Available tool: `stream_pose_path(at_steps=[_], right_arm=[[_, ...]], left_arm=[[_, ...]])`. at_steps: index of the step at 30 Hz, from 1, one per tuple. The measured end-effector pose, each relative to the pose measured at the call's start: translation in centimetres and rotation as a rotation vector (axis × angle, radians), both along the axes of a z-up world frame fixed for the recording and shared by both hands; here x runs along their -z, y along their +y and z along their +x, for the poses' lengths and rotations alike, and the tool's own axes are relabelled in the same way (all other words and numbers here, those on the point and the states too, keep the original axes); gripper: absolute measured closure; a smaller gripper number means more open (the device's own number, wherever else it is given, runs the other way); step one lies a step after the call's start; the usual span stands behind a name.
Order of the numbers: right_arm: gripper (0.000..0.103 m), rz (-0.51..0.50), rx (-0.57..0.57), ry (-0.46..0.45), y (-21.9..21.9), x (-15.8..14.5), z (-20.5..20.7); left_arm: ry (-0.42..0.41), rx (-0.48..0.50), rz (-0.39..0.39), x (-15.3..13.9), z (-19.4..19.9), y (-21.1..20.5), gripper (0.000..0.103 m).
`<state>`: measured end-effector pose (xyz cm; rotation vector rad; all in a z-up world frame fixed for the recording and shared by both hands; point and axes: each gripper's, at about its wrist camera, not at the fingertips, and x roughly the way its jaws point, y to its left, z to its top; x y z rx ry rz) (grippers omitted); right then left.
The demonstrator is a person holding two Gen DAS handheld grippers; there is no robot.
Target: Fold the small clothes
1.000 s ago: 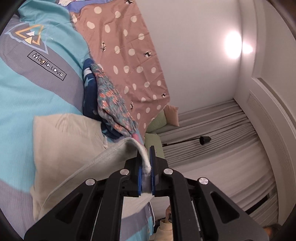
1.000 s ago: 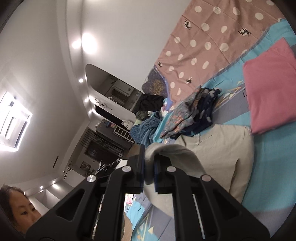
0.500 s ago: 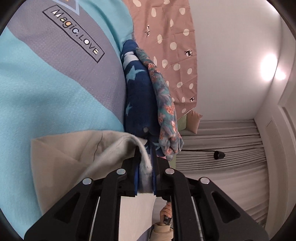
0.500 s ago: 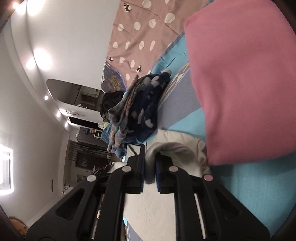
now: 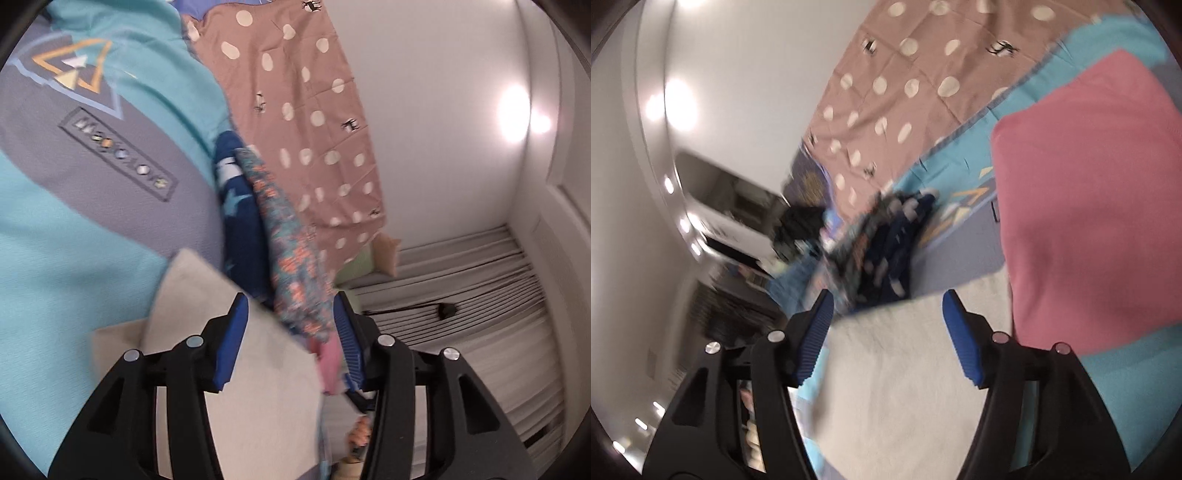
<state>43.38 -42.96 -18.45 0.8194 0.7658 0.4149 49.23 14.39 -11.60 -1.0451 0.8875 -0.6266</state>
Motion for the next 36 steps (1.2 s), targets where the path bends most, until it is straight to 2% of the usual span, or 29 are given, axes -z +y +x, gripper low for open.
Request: stream_pose_path(at_steps=[2,4,5,7,10,12,13,16,18,20,23,25,27,31,33,36], right_arm=[[0.039,-0.153,-0.044,0.001,2.6,-0.5,-1.1],[0.037,-0.306,-0.093,-0.001,5.7,-0.6,-2.7],[0.034,-0.372,-0.116,-0.001,7.1,-0.4,-3.9],[0.031,-0.433,-0.141,-0.002,8.9,0.2,-5.8],[0.028,-0.533,-0.173,-0.007,11.8,0.9,-9.0],[0.024,-0.670,-0.211,-0.030,15.1,1.2,-10.9],[0.023,-0.772,-0.252,-0.069,17.9,1.3,-12.1],[0.021,-0.944,-0.410,-0.193,25.4,1.8,-15.1],[0.021,-1.071,-0.528,-0.301,31.7,2.5,-17.5],[0.021,-1.164,-0.608,-0.408,36.6,3.2,-19.4],[0.021,-1.197,-0.714,-0.501,41.5,3.9,-21.3],[0.021,-1.197,-0.729,-0.528,42.4,3.9,-21.9],[0.020,-1.158,-0.722,-0.511,42.0,3.5,-21.6],[0.019,-1.067,-0.662,-0.439,39.3,2.8,-19.6],[0.018,-1.029,-0.619,-0.401,38.1,2.2,-18.9],[0.018,-0.974,-0.584,-0.364,36.9,1.7,-18.9]], left_arm=[[0.035,-0.006,0.088,0.7,-2.1,0.8,0.053],[0.075,-0.006,0.135,1.9,-4.5,1.8,0.050],[0.093,-0.005,0.147,2.6,-5.8,2.4,0.049],[0.150,0.000,0.167,4.1,-8.6,3.5,0.047],[0.217,0.027,0.151,6.0,-12.2,4.3,0.046],[0.225,0.036,0.173,6.4,-14.1,4.3,0.045],[0.223,0.043,0.208,6.5,-15.0,4.1,0.045],[0.205,0.054,0.277,6.5,-16.8,3.4,0.036],[0.211,0.067,0.271,7.0,-17.2,3.1,0.035],[0.234,0.067,0.184,8.3,-17.3,3.3,0.035],[0.322,0.107,-0.003,10.7,-17.8,3.1,0.035],[0.324,0.115,-0.068,11.2,-18.9,3.0,0.034],[0.332,0.114,-0.103,11.5,-19.8,3.0,0.034],[0.352,0.058,-0.228,12.8,-19.5,2.9,0.034],[0.336,0.062,-0.236,12.9,-18.8,2.3,0.034],[0.295,0.042,-0.194,12.1,-17.7,1.3,0.034]])
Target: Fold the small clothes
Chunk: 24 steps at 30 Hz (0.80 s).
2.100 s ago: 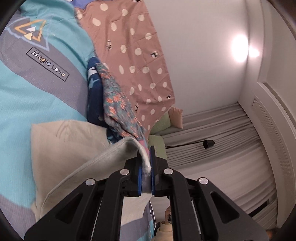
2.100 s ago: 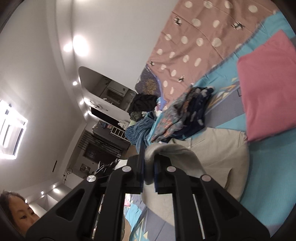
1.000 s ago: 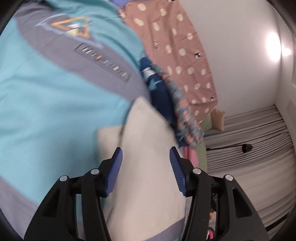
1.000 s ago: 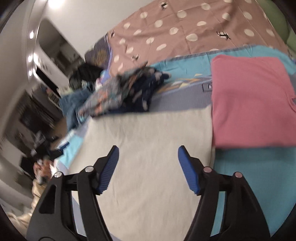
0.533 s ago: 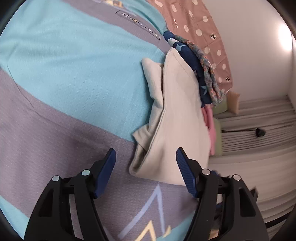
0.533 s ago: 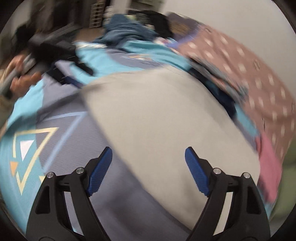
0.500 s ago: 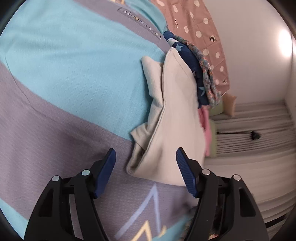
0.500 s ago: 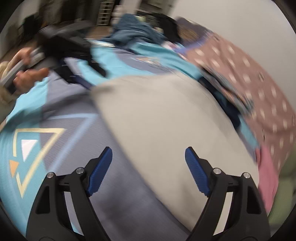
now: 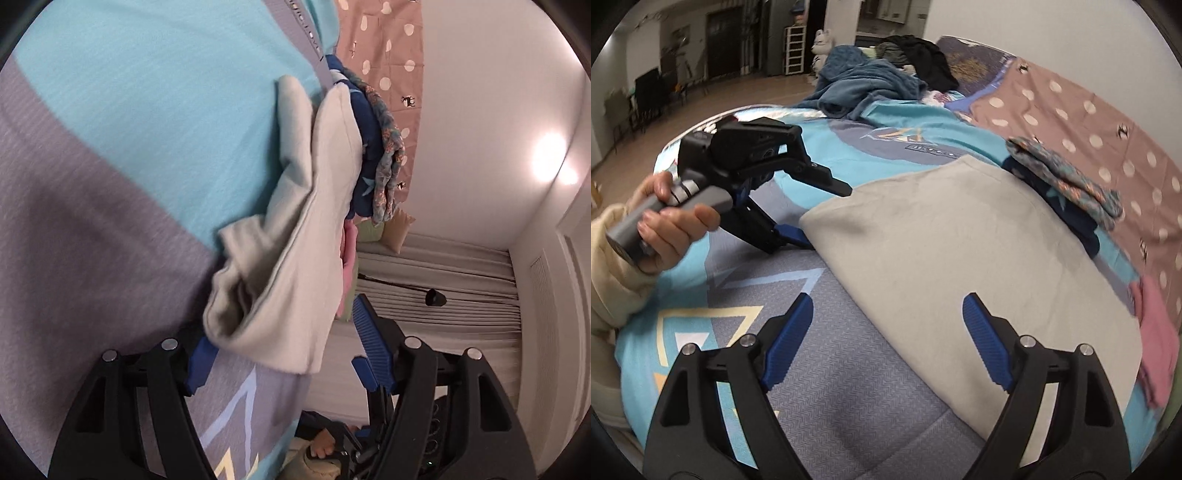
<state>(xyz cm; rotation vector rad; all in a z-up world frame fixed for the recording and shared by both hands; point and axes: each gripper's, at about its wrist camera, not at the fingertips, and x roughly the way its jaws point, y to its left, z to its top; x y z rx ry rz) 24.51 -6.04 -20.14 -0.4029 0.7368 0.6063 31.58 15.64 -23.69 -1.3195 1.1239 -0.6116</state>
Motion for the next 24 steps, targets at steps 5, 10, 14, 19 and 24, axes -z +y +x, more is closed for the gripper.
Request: stream_pose_path(at_steps=[5,10,14,19,24], right_arm=[[0.017,0.049,0.031,0.036,-1.1,-0.5,0.3],[0.017,0.115,0.076,0.081,-3.3,-2.4,2.7],[0.011,0.249,0.106,0.220,-6.6,-5.4,7.1],[0.011,0.417,0.189,0.630,-8.2,-7.4,16.6],[0.011,0.230,0.160,0.802,-2.3,-5.8,23.2]], left_arm=[[-0.068,-0.076,0.173,-2.4,0.3,-2.1,0.036],[-0.226,-0.087,0.679,-7.1,0.3,-6.5,0.083],[-0.320,-0.096,1.025,-9.3,0.2,-10.2,0.093],[-0.519,-0.048,1.426,-11.6,-0.9,-16.8,0.093],[-0.639,0.046,1.632,-12.2,-1.7,-21.3,0.093]])
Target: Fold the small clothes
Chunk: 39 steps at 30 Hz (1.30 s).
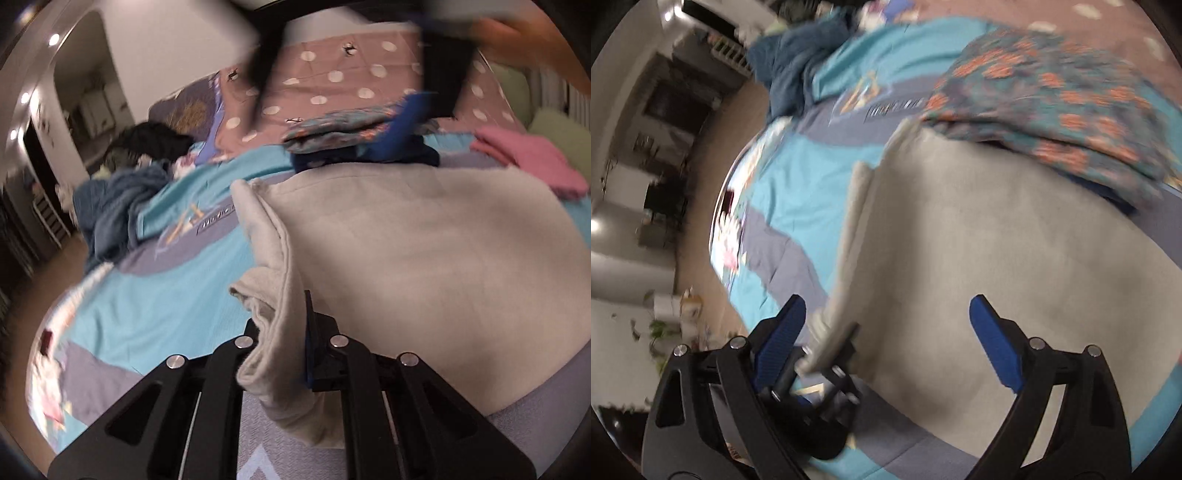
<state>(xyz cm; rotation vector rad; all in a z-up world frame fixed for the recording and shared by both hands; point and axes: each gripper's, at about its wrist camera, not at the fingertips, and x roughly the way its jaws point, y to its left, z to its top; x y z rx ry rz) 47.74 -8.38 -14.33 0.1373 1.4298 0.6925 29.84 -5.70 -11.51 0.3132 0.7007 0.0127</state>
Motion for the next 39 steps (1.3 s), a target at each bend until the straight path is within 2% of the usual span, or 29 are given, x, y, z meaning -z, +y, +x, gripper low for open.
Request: stream_pose_path(at_steps=[2,6,10,11,13,14,15,16,18,21,26,32,39], right_arm=[[0.011,-0.004,-0.005,0.060,2.0,1.3,1.6],[0.011,-0.104,-0.003,0.079,4.6,4.1,3.9],[0.012,-0.096,-0.006,0.167,6.0,7.0,5.2],[0.015,-0.099,-0.011,0.171,6.6,7.4,5.4],[0.035,-0.117,-0.017,0.164,7.7,7.7,5.7],[0.070,-0.129,-0.022,0.158,8.2,7.8,5.9],[0.092,-0.153,-0.028,0.155,8.7,7.9,5.8],[0.093,-0.193,-0.026,0.140,8.9,7.9,5.7],[0.096,-0.187,-0.032,0.097,8.9,7.2,5.2],[0.096,-0.120,0.005,0.061,7.3,5.2,4.3],[0.096,-0.050,0.021,-0.037,4.4,0.4,1.8],[0.096,0.007,0.056,-0.155,-0.9,-5.4,-1.5],[0.096,0.056,0.127,-0.224,-8.0,-8.1,-4.6]], left_arm=[[-0.003,0.007,0.019,0.0,-0.2,-0.5,0.093],[-0.007,0.004,0.029,-0.2,-0.3,-0.2,0.093],[-0.005,0.000,0.030,-0.2,-0.4,-0.6,0.093],[-0.007,-0.003,0.032,-0.2,-0.4,-0.6,0.093],[-0.012,-0.007,0.037,-0.2,-0.7,-0.8,0.093],[-0.013,-0.008,0.037,-0.3,-0.8,-0.6,0.093],[-0.015,-0.011,0.040,-0.3,-0.9,-0.5,0.093],[-0.019,-0.016,0.041,-0.5,-1.2,-0.4,0.093],[-0.032,-0.024,0.044,-0.7,-1.7,-0.1,0.093],[-0.066,-0.018,0.045,-1.7,-2.9,-0.2,0.093],[-0.169,0.030,0.075,-4.4,-5.7,-2.0,0.093],[-0.280,0.110,0.105,-6.9,-8.3,-5.3,0.093],[-0.342,0.228,0.138,-7.8,-10.6,-9.9,0.092]])
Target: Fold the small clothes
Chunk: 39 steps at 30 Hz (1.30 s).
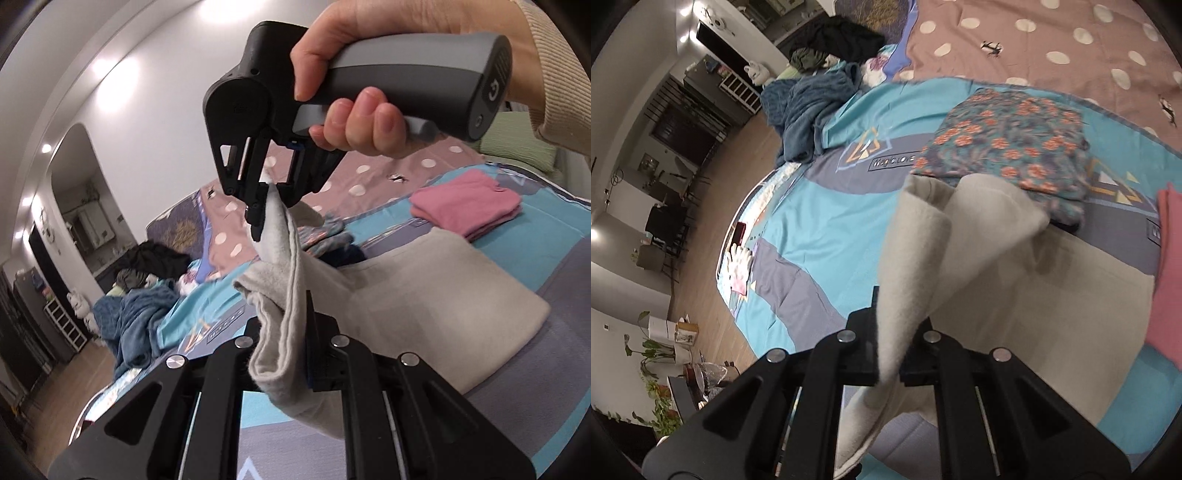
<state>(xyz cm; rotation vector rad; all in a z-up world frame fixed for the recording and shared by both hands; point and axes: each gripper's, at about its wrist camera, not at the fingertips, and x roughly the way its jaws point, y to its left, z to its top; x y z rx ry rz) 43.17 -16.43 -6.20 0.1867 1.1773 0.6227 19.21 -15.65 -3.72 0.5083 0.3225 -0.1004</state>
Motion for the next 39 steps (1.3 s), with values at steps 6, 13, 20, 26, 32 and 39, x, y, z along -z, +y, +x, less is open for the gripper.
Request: stream_pose_path(at_steps=[6,13,20,26,32,39], right_arm=[[0.096,0.021,0.058,-0.020,-5.9,0.9,-1.5],[0.097,0.091,0.126,-0.041,-12.9,2.5,-3.9],[0.096,0.125,0.187,-0.014,-18.2,5.9,-4.8],[0.096,0.179,0.217,0.088,-22.1,11.6,-3.1],[0.092,0.183,0.230,0.156,-24.3,16.0,-2.3],[0.058,0.360,0.256,0.183,-27.2,18.6,-1.4]], left_arm=[[0.004,0.097,0.056,1.1,-1.2,-4.4,0.092],[-0.013,0.199,0.133,2.4,-4.2,-9.0,0.092],[0.024,0.248,0.217,5.3,-4.7,-13.0,0.092],[0.129,0.290,0.224,7.4,-4.0,-15.8,0.092],[0.246,0.321,0.223,9.2,-3.4,-17.6,0.092],[0.286,0.330,0.237,10.7,-3.6,-18.2,0.092]])
